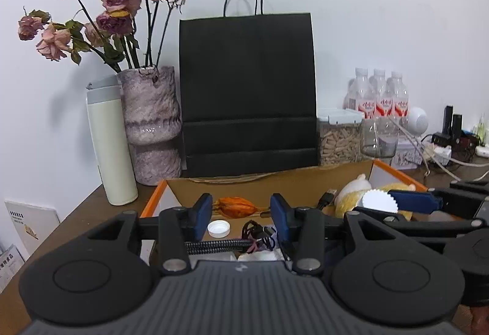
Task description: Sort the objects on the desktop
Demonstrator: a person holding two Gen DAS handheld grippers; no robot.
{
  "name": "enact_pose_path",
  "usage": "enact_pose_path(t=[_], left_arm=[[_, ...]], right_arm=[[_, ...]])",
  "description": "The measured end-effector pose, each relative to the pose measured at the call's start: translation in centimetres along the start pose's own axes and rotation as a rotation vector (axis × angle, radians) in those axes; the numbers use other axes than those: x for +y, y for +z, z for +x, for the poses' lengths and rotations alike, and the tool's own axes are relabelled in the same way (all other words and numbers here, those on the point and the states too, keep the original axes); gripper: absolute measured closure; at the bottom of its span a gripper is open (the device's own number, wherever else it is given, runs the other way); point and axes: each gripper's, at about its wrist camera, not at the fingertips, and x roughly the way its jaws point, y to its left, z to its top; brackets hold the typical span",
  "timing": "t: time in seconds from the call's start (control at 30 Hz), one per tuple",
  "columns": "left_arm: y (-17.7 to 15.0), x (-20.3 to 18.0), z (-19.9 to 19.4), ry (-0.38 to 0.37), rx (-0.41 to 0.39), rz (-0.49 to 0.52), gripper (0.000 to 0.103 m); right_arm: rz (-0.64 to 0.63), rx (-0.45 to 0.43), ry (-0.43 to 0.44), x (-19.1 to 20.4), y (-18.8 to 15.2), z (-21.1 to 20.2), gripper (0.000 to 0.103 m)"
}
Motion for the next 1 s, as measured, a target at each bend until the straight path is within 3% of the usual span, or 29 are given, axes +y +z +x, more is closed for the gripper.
enact_pose_path(t=[0.03, 0.1, 0.27, 0.37, 0.77, 1.0], left_arm=[[-0.1, 0.0, 0.1, 0.004, 0.001, 0.007, 0.055], [-0.3, -0.1, 0.2, 0.022, -0.005, 0.017, 0.034], [-0.2, 0.7, -0.2, 0.123, -0.053, 0.007, 0.0], [0.0, 1.4, -0.5, 0.117, -0.058, -0.034, 0.0], [-1.4, 1.7, -3.5, 0.111, -0.05, -0.062, 0.0], [-3.4, 1.4, -6.4, 0.081, 0.028, -0.035, 0.0]], right_arm=[[0.001, 0.0, -0.001, -0.1, 0.0, 0.1, 0.06], [-0.003, -0.004, -0.004, -0.1, -0.1, 0.1, 0.047], [0.011, -0.037, -0.057, -0.5, 0.0, -0.5, 0.017], [0.047, -0.05, -0.046, -1.1, 0.1, -0.8, 0.001], [0.028, -0.075, -0.061, 0.1, -1.3, -3.8, 0.0], [0.013, -0.047, -0.044, 1.3, -3.1, -7.0, 0.0]])
